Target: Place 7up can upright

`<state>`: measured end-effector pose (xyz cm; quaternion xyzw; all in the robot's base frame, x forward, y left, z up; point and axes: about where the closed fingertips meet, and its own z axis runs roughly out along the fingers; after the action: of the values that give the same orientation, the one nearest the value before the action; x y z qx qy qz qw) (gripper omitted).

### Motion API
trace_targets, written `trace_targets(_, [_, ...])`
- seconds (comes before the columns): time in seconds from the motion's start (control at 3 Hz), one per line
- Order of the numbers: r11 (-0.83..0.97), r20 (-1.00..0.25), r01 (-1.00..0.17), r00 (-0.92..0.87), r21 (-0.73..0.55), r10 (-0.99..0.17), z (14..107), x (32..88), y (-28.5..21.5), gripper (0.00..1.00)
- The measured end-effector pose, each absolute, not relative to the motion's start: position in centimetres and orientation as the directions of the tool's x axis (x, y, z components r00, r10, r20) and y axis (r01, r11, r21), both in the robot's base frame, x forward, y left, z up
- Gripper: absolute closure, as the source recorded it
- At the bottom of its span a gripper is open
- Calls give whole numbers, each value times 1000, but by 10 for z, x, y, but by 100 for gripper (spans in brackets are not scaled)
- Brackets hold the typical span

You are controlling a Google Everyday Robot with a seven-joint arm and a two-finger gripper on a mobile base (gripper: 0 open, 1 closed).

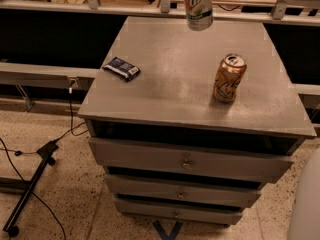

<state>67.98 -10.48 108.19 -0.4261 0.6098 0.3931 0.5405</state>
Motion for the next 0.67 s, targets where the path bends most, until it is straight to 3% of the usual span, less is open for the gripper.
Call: trace_targets(0.67, [440, -998, -897, -56, 37, -30, 1039, 718, -119, 100])
